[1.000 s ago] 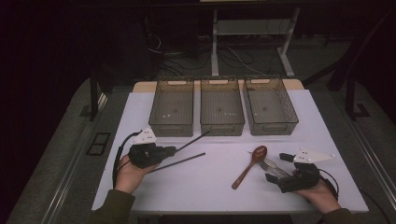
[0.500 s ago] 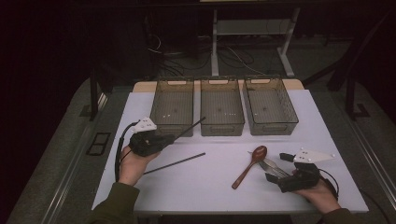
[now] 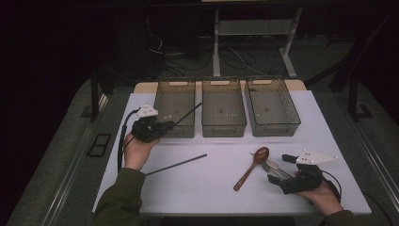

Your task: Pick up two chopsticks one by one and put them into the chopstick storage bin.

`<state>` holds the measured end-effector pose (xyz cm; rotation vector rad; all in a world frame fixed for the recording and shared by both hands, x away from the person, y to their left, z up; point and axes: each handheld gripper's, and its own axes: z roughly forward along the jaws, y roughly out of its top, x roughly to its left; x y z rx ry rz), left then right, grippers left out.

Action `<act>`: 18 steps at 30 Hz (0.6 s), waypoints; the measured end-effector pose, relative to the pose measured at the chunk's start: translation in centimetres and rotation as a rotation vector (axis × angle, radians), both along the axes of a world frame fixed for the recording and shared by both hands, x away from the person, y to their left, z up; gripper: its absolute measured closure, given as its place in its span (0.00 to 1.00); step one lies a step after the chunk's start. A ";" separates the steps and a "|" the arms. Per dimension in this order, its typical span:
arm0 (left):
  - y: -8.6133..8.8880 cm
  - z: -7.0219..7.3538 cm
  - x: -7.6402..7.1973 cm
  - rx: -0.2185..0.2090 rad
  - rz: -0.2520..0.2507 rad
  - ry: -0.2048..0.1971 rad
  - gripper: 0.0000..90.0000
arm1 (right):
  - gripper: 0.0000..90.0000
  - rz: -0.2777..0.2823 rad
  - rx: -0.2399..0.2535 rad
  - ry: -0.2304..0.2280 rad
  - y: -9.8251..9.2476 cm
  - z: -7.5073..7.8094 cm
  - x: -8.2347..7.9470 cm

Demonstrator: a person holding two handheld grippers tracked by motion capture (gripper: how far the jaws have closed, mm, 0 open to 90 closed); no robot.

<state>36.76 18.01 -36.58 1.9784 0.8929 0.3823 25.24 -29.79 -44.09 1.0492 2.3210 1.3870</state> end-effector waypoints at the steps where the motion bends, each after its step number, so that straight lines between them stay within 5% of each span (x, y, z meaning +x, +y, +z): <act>1: 0.0 0.1 0.3 0.001 0.002 -0.001 0.95 | 0.00 -0.001 0.001 0.000 0.0 0.0 0.0; 18: 0.2 1.5 6.3 0.039 0.119 -0.005 0.95 | 0.00 -0.002 0.006 0.001 -0.1 0.1 0.0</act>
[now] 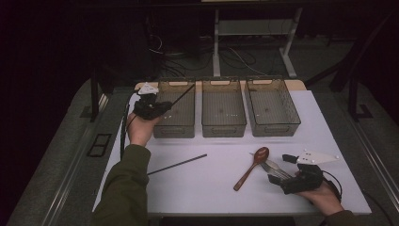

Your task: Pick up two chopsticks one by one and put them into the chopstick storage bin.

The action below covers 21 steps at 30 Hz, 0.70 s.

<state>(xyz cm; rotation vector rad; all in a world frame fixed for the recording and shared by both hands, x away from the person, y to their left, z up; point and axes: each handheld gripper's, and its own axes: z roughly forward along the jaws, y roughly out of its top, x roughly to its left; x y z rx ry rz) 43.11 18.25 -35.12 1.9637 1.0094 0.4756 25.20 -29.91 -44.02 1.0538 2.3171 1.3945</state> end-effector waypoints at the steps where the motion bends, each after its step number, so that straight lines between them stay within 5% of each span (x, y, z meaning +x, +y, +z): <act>1: 0.0 0.0 0.3 0.004 0.009 0.000 0.95 | 0.00 0.000 -0.001 0.001 0.0 0.0 0.0; 9: 0.4 -0.6 2.6 -0.004 0.064 0.024 0.95 | 0.00 0.000 0.001 -0.001 0.0 0.0 0.0; 21: -0.5 -2.7 4.1 0.027 0.094 0.111 0.95 | 0.00 0.000 0.006 -0.001 -0.1 0.1 0.0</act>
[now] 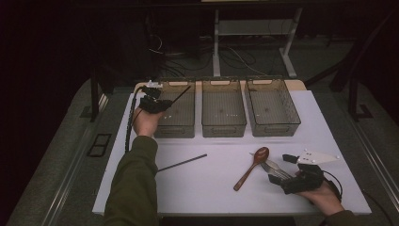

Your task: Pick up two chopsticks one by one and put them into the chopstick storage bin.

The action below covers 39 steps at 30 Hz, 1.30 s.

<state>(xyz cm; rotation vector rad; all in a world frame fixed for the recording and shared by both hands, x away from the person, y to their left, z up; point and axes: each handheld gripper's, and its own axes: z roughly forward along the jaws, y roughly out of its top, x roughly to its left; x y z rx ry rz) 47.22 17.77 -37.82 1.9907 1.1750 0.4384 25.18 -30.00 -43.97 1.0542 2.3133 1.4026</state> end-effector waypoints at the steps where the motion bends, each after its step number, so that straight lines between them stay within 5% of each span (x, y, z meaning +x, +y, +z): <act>1: 0.0 -0.1 0.1 0.003 0.001 0.008 0.95 | 0.00 0.000 0.000 0.000 0.0 0.0 0.0; 9: -0.2 -0.5 0.3 0.000 0.001 0.037 0.95 | 0.00 0.000 0.001 -0.002 0.0 0.0 -0.1; 20: -0.4 -0.3 0.1 -0.015 -0.014 0.007 0.86 | 0.00 0.000 0.001 0.000 0.0 0.0 0.0; 30: 0.0 1.5 -1.3 -0.044 -0.122 -0.021 0.72 | 0.00 -0.003 0.002 -0.001 0.0 0.0 0.0; 39: -0.3 2.7 -4.1 -0.078 -0.227 -0.043 0.57 | 0.00 0.005 0.006 0.003 0.0 0.0 0.0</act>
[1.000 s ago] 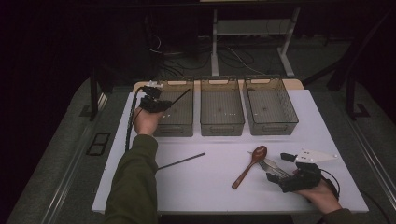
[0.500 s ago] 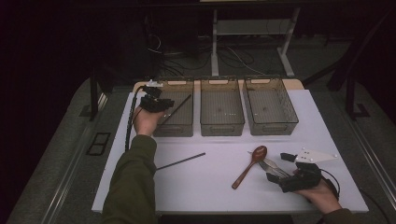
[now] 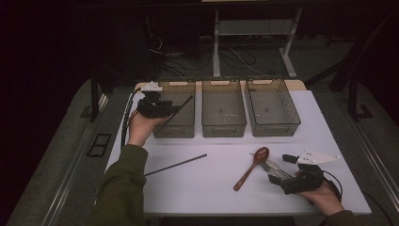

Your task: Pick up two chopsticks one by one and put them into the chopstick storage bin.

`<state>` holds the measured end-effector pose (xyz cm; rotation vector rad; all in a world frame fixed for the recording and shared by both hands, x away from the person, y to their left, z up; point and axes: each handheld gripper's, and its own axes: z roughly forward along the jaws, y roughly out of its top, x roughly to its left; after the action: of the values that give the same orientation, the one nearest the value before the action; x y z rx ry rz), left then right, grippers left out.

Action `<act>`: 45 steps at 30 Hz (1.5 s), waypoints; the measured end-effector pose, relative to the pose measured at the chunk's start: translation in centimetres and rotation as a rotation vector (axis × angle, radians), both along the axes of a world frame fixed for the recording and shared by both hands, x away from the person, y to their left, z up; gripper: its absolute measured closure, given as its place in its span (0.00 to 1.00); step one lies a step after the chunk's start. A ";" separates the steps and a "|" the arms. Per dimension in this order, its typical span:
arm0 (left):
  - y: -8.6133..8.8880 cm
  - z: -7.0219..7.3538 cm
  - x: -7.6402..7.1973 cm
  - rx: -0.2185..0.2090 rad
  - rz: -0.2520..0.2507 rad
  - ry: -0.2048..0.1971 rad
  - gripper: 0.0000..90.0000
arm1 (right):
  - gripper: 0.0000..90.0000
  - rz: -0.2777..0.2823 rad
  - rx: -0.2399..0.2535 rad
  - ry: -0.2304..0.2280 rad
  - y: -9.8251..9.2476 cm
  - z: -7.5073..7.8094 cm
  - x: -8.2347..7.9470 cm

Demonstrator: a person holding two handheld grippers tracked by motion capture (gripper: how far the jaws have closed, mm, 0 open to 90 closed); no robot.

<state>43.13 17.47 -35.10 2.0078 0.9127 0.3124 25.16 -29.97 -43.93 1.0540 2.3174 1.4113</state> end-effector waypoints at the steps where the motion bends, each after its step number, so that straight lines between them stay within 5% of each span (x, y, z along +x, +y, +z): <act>1: -0.1 0.0 -0.4 0.001 -0.008 0.000 0.56 | 0.00 0.001 0.002 0.001 0.0 0.0 0.0; 13: -0.4 -0.9 -5.0 -0.027 -0.097 -0.030 0.42 | 0.00 0.063 0.006 0.033 0.2 0.3 0.8; 24: -0.2 -2.4 -7.9 -0.028 -0.135 -0.047 0.34 | 0.00 0.086 -0.027 0.015 0.6 0.5 0.3; 34: 0.7 -4.1 -10.6 -0.012 -0.181 -0.042 0.36 | 0.00 0.076 -0.026 0.020 0.4 0.1 0.1; 45: 2.4 -5.9 -12.7 0.006 -0.204 -0.048 0.55 | 0.00 0.069 -0.026 0.023 0.4 0.0 0.1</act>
<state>30.40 19.82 -41.04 2.0700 0.6710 0.2483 25.28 -29.57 -43.88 0.9974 2.4029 1.3965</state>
